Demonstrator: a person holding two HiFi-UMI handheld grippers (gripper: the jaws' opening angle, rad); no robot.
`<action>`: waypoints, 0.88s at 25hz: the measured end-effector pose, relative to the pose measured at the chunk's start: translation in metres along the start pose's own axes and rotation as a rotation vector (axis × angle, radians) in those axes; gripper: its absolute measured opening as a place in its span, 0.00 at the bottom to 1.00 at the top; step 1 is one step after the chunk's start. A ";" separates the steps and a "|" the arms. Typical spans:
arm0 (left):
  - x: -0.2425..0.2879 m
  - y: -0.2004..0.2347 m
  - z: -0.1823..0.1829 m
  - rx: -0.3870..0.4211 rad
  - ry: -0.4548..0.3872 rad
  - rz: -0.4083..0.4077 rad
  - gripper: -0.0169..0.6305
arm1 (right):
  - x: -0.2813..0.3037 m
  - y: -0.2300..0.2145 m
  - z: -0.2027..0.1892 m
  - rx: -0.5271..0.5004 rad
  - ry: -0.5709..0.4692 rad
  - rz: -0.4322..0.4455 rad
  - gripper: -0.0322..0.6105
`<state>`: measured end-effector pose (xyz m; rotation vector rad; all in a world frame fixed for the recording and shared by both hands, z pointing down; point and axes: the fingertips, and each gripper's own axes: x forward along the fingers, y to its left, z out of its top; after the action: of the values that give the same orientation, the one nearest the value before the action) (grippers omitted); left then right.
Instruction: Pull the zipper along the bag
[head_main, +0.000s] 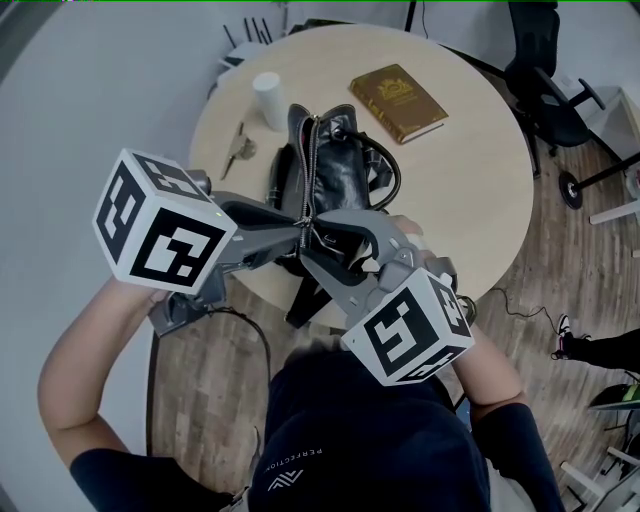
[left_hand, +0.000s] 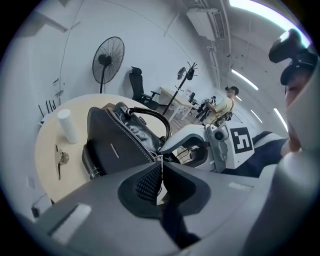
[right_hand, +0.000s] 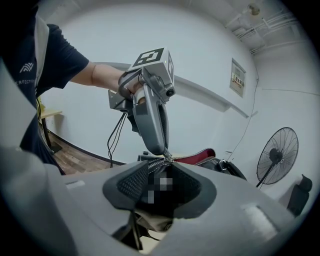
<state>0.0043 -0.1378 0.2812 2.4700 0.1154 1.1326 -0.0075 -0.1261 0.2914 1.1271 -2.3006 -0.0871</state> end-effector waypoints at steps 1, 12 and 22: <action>0.000 0.000 -0.001 -0.038 -0.011 -0.010 0.07 | 0.000 0.000 0.000 -0.003 0.000 0.001 0.28; -0.002 -0.006 -0.009 -0.427 -0.148 -0.060 0.07 | -0.002 0.002 -0.001 -0.029 -0.019 0.025 0.28; -0.005 -0.008 -0.009 -0.639 -0.289 -0.020 0.05 | -0.007 0.006 -0.001 -0.095 -0.046 0.055 0.29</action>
<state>-0.0046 -0.1285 0.2792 2.0099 -0.2663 0.6519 -0.0079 -0.1175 0.2904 1.0233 -2.3407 -0.2009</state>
